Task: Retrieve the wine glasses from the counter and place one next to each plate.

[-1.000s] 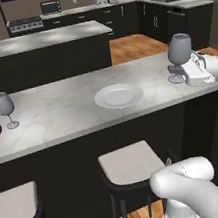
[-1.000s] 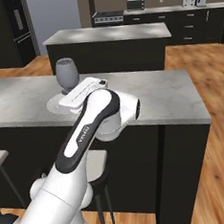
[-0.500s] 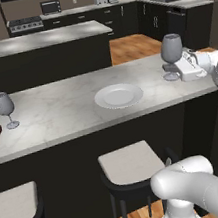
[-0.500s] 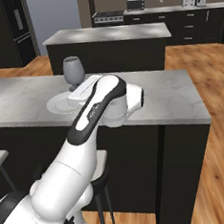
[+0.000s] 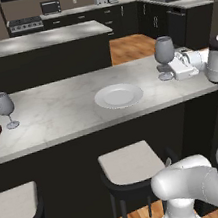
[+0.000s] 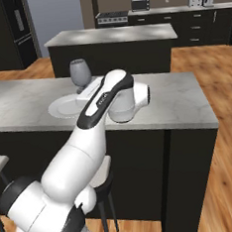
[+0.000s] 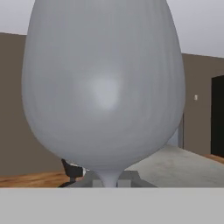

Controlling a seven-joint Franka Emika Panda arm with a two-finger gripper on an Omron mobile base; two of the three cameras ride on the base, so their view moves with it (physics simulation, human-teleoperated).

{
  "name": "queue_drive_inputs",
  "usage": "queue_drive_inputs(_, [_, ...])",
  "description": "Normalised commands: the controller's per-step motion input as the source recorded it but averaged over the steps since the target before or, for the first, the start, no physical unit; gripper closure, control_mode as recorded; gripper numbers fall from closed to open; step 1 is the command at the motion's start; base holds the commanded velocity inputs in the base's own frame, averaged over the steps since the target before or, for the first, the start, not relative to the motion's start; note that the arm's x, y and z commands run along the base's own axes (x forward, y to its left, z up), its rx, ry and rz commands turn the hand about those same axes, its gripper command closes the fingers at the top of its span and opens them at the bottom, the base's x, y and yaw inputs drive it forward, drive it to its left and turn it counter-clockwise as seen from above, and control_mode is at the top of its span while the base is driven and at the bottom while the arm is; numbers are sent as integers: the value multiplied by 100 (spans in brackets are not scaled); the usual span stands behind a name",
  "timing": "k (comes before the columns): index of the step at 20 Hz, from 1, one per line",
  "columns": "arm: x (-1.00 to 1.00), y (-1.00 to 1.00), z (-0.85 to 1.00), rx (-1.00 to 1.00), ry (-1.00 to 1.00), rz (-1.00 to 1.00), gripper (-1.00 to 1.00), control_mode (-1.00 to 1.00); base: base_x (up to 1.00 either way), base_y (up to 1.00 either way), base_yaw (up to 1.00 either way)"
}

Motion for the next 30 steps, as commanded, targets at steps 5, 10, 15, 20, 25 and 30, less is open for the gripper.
queue_drive_inputs(5, [30,0,-26,0,5,7,100,-100,0,0,0])
queue_drive_inputs(10, [32,0,-22,0,3,9,100,-100,0,0,0])
queue_drive_inputs(15, [39,0,-26,0,0,9,100,-100,0,0,0])
queue_drive_inputs(20, [32,0,-22,0,0,7,100,-100,0,0,0])
queue_drive_inputs(25, [34,-10,-9,0,0,5,100,-100,0,0,0])
queue_drive_inputs(30, [32,-3,-8,0,0,7,100,-100,0,0,0])
